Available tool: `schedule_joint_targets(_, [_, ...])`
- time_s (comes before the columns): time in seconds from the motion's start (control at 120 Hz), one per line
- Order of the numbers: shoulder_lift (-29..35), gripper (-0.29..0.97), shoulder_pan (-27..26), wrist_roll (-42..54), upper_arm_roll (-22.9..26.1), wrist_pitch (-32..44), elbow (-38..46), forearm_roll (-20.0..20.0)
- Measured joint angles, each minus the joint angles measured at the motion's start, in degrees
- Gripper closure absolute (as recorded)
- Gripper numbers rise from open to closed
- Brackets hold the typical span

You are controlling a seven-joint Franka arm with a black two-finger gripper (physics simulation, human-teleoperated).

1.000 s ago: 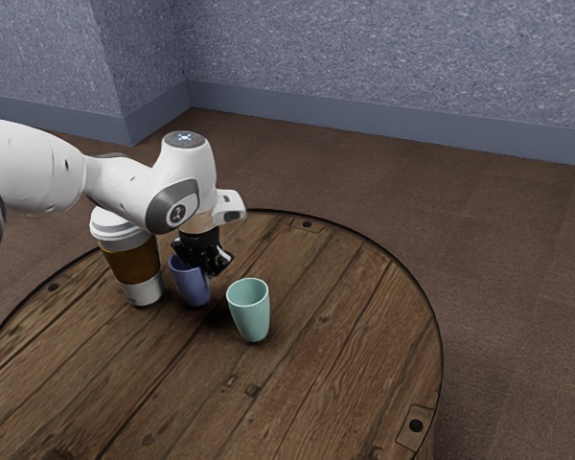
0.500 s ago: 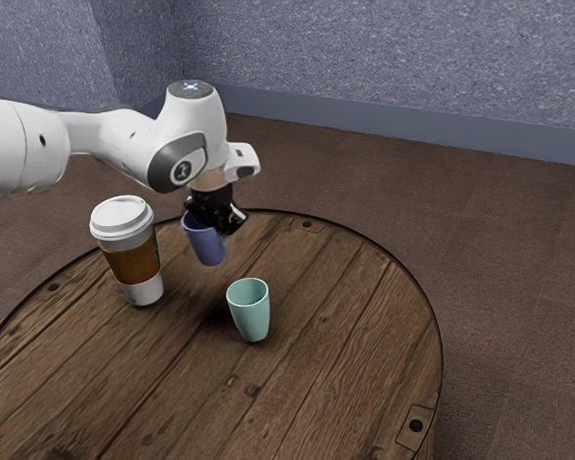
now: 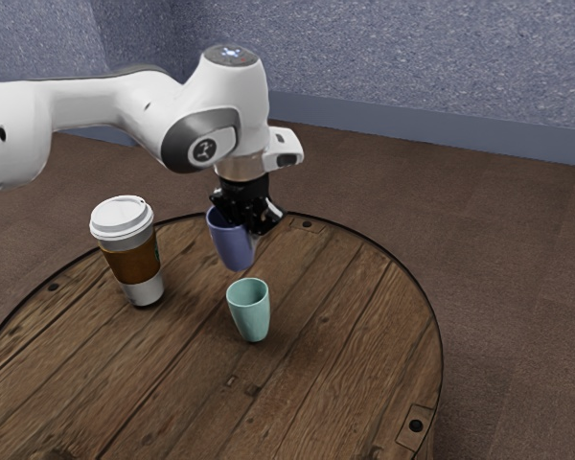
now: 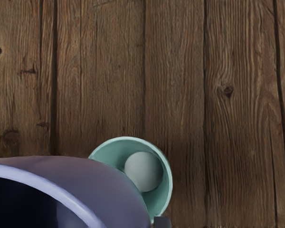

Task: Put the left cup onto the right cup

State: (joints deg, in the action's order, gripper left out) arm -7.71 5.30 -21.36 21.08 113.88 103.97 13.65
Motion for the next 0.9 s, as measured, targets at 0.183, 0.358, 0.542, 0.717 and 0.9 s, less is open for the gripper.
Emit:
schedule_joint_targets(0.183, [1.0,0.78,0.1,-4.7,0.3,-1.5,2.7,-0.4])
schedule_joint_targets(0.358, [0.1,0.78,0.2,-8.0,0.4,-1.4,2.7,-0.2])
schedule_joint_targets(0.542, [-0.7,0.78,0.2,-10.7,0.5,-0.7,2.2,0.1])
schedule_joint_targets(0.717, [-1.9,0.78,0.2,-12.6,0.5,0.0,1.3,0.8])
schedule_joint_targets(0.9, [-4.0,0.78,0.2,-14.5,1.0,1.1,0.8,2.2])
